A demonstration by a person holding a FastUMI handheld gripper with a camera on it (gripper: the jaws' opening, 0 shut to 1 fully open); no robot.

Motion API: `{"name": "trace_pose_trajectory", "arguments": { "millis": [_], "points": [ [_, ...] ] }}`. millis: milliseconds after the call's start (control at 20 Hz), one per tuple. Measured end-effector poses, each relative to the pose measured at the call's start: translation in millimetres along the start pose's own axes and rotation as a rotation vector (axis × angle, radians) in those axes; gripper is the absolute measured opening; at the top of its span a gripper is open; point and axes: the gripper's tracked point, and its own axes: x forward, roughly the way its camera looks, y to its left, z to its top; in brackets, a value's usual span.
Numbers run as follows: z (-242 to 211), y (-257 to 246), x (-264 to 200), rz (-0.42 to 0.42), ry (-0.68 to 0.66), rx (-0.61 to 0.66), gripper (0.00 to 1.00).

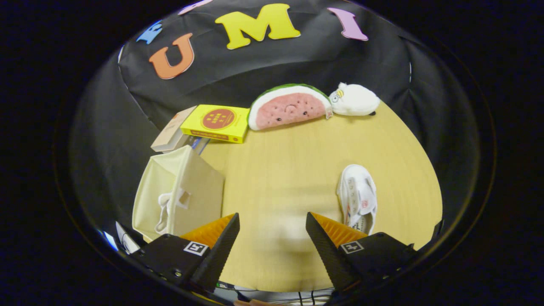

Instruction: Open the storage box then place both shoes into the box .Put the left shoe in first, then the right shoe, with the right side of both shoes facing outward in a uniform manner.

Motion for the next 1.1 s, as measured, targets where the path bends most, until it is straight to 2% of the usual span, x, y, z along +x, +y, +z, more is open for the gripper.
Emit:
{"name": "trace_pose_trajectory", "arguments": {
  "millis": [400,650,1100],
  "points": [
    [-8.7,-104.6,19.5,-0.090,0.054,0.034,0.96],
    [-16.8,-152.3,25.0,-0.120,0.073,0.068,0.96],
    [-18.0,-194.2,40.7,-0.167,0.087,0.084,0.96]
  ]
}}
